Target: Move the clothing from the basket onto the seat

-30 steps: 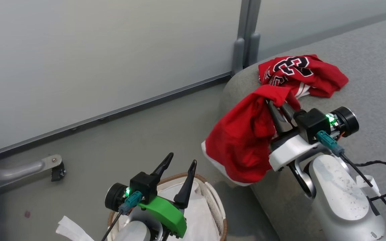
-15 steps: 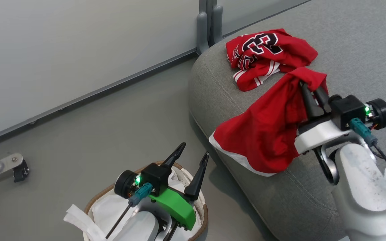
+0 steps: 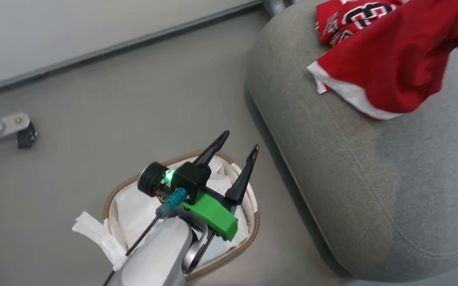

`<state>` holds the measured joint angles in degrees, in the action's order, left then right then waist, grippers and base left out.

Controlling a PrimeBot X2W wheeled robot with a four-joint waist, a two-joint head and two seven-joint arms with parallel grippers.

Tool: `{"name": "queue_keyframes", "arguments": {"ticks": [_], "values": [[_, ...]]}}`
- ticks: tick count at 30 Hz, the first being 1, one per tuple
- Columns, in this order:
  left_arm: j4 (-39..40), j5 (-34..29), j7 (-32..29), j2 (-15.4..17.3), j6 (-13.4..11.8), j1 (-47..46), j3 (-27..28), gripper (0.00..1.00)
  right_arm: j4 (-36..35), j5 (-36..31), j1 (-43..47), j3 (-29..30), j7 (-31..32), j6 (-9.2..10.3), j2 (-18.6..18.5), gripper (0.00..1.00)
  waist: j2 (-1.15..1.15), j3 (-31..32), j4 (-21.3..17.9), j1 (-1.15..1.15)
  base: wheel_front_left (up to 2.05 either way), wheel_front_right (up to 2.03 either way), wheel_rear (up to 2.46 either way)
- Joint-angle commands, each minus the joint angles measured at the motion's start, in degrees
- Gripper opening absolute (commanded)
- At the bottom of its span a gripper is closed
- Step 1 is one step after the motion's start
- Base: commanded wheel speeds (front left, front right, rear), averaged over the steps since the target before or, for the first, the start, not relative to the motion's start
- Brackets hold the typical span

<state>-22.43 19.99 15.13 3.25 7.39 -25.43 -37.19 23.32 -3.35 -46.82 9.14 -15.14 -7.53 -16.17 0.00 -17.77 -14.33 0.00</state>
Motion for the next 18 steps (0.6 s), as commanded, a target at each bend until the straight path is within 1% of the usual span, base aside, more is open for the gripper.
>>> {"name": "queue_keyframes", "arguments": {"ticks": [1, 3, 7, 10, 14, 18], "values": [[0.4, -0.8, 0.0, 0.6, 0.2, -1.7, 0.2, 1.00, 1.5, -0.1, -1.9, 1.0, 0.0, 0.08, -0.9, 0.00, 0.00, -8.4, 6.8, 0.00, 0.00, 0.00, 0.00], [0.8, -1.1, 0.0, 0.6, 0.2, -2.9, 0.5, 1.00, 4.0, -0.9, -4.2, 2.9, 0.0, 0.08, -2.4, 0.00, 0.00, -10.9, 8.0, 0.00, 0.00, 0.00, 0.00], [1.6, -1.6, 0.0, 0.7, 0.2, -4.3, 1.3, 1.00, 8.6, -3.6, -6.6, 5.7, 0.0, 0.08, -3.5, 0.00, 0.00, -14.9, 9.9, 0.00, 0.00, 0.00, 0.00], [2.1, -2.1, 0.0, 0.6, 0.2, -5.0, 1.7, 1.00, 10.9, -5.3, -7.0, 8.3, 0.0, 0.08, -3.3, 0.00, 0.00, -17.1, 10.6, 0.00, 0.00, 0.00, 0.00], [2.6, -2.6, 0.0, 0.7, 0.2, -5.6, 2.7, 1.00, 12.7, -7.6, -6.2, 12.1, 0.0, 0.08, -1.8, 0.00, 0.00, -18.9, 10.6, 0.00, 0.00, 0.00, 0.00], [2.5, -3.1, 0.0, 0.8, 0.2, -5.6, 3.3, 1.00, 13.0, -9.4, -4.6, 13.5, 0.0, 0.08, -0.1, 0.00, 0.00, -19.4, 10.0, 0.00, 0.00, 0.00, 0.00]]}}
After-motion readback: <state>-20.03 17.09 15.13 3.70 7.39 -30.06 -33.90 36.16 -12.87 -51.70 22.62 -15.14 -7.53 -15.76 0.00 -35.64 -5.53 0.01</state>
